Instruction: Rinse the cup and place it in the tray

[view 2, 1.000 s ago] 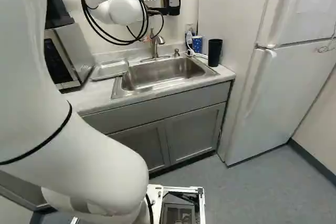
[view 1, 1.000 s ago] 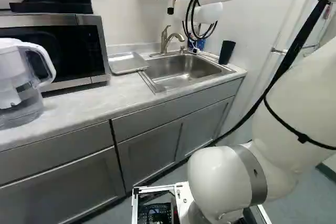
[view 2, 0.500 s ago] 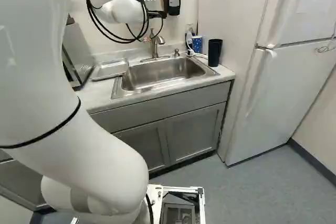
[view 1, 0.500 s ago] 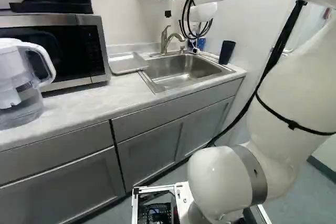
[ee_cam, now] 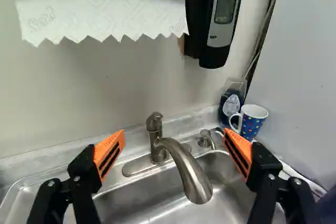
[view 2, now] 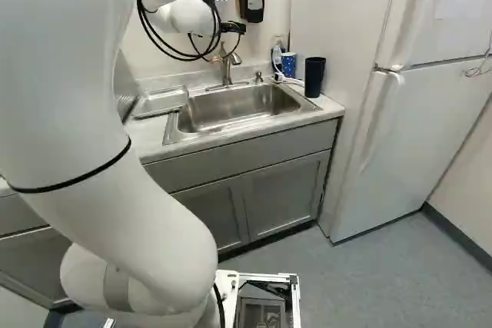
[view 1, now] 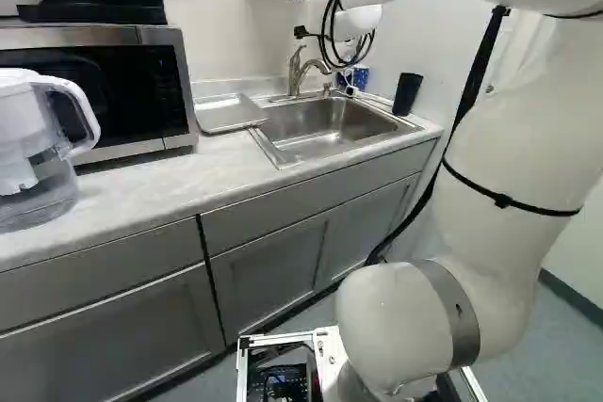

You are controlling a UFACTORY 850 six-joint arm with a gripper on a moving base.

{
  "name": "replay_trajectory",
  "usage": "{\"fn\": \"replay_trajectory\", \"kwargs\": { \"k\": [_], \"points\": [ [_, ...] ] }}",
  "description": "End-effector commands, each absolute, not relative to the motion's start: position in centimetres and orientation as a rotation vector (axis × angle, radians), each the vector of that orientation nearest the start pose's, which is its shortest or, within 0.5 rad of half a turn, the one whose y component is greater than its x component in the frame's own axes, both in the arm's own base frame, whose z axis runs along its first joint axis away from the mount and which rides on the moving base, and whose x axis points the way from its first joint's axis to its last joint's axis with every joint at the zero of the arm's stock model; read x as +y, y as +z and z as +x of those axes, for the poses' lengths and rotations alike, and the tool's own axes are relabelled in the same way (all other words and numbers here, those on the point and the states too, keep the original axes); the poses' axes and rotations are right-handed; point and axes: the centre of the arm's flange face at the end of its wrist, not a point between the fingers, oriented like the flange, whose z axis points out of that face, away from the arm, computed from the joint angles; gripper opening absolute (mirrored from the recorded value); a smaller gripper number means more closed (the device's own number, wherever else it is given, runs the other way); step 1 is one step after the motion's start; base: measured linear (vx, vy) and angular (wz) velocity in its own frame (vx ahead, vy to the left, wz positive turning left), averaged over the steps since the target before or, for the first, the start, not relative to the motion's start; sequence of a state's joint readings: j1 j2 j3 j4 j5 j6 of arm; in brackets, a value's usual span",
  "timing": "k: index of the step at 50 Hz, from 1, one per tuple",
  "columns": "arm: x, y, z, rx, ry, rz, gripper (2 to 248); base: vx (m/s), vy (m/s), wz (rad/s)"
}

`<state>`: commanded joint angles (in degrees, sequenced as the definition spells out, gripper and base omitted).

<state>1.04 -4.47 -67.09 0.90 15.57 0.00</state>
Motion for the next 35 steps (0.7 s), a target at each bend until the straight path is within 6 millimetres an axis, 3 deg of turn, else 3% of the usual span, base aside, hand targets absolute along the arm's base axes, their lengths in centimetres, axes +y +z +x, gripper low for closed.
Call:
{"fn": "replay_trajectory", "kwargs": {
  "k": [35],
  "points": [
    [-0.4, 65.9, 61.2, 0.030, -1.839, -2.543, 247, 0.000, 0.000, 0.000]
  ]
}}
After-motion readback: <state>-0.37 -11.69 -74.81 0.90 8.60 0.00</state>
